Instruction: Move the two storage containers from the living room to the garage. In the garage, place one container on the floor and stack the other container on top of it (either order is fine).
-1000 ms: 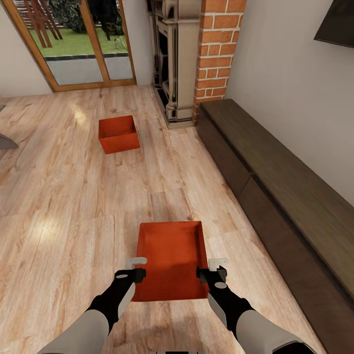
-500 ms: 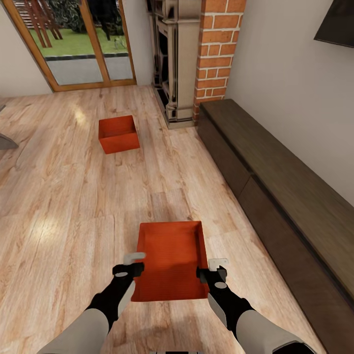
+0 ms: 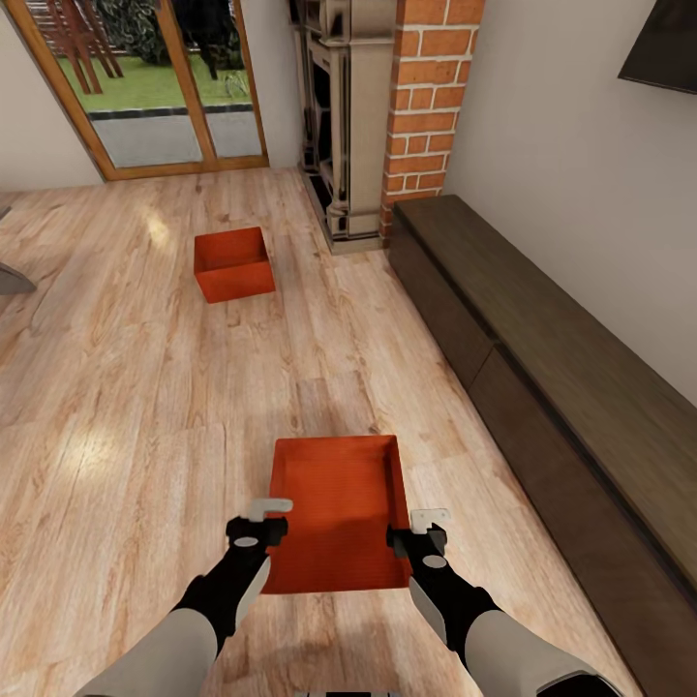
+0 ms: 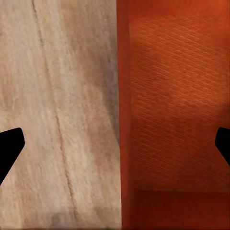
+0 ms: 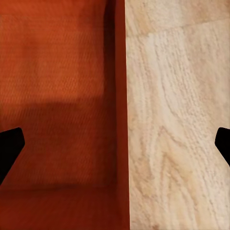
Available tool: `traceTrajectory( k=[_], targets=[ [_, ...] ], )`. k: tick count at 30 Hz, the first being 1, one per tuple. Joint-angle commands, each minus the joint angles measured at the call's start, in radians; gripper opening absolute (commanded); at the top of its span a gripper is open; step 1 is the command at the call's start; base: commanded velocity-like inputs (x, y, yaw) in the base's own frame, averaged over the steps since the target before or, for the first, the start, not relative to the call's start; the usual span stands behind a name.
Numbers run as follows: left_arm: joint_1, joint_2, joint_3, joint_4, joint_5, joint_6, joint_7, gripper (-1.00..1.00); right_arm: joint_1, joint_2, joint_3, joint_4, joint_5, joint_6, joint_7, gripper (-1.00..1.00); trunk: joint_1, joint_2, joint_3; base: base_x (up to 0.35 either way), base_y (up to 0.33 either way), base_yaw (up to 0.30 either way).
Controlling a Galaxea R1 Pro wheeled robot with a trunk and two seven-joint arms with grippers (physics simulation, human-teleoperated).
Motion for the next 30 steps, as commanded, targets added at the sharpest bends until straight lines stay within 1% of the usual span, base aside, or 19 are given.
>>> traceTrajectory(
  k=[1, 27, 30],
  targets=[
    [0.000, -0.001, -0.002, 0.002, -0.005, 0.007, 0.005, 1.00, -0.001, 0.000, 0.008, 0.001, -0.010, -0.004, -0.005, 1.00, 0.000, 0.000, -0.001, 0.000, 0.000, 0.000],
    [0.000, -0.005, 0.004, 0.006, 0.002, 0.000, 0.007, 1.00, -0.001, 0.000, 0.008, 0.002, -0.011, -0.007, -0.005, 1.00, 0.000, 0.000, -0.001, 0.000, 0.000, 0.000],
    [0.000, -0.005, 0.004, 0.006, 0.003, 0.000, 0.007, 1.00, -0.001, 0.000, 0.008, 0.002, -0.011, -0.010, -0.005, 1.00, 0.011, -0.021, -0.010, 0.000, 0.000, 0.000]
  ],
)
